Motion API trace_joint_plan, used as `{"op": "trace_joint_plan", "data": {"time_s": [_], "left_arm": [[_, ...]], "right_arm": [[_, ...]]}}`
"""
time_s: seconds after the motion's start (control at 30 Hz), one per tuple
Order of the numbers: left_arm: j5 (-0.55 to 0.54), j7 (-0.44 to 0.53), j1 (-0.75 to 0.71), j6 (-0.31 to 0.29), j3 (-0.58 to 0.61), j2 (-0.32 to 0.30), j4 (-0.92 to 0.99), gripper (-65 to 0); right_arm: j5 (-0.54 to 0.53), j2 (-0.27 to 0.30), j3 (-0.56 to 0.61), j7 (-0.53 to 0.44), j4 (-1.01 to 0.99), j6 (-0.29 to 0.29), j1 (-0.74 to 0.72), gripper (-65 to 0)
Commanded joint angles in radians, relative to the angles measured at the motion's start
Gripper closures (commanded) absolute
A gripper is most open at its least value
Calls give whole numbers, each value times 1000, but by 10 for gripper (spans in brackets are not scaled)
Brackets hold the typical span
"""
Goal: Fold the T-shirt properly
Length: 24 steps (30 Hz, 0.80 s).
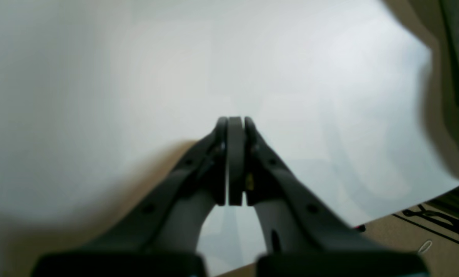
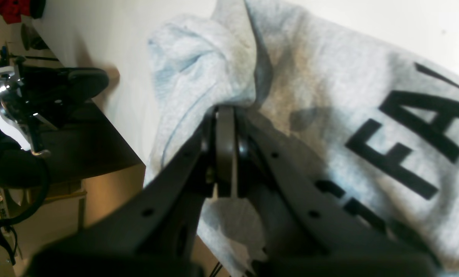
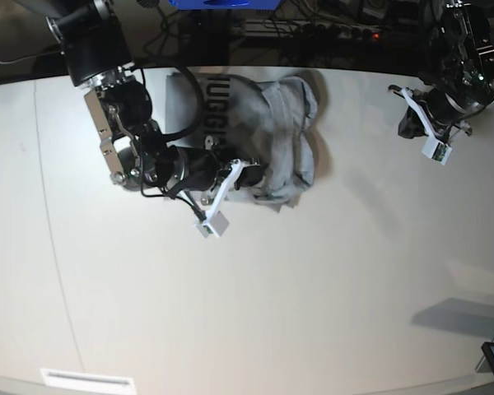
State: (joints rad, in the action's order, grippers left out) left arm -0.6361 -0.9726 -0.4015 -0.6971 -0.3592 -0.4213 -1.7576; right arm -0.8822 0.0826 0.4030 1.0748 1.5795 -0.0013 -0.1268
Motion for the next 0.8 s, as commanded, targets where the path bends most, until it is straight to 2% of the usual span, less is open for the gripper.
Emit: {"op": "trace_joint_plan", "data": {"time_s": [0.0, 0.23, 0.43, 0.77], "left_arm": [[-14, 16, 3, -1, -7, -17, -14, -5], [-14, 16, 3, -1, -7, -17, -14, -5], [-14, 17, 3, -1, -7, -17, -14, -5], [-14, 17, 3, -1, -7, -17, -14, -7]], "right_arm": [[-22, -11, 18, -11, 3, 7, -33, -3], [-22, -31, 130, -75, -100, 5, -80, -3], [-22, -39, 205, -97, -110, 5, -119, -3], [-24, -68, 213, -86, -107, 5, -144, -3]]}}
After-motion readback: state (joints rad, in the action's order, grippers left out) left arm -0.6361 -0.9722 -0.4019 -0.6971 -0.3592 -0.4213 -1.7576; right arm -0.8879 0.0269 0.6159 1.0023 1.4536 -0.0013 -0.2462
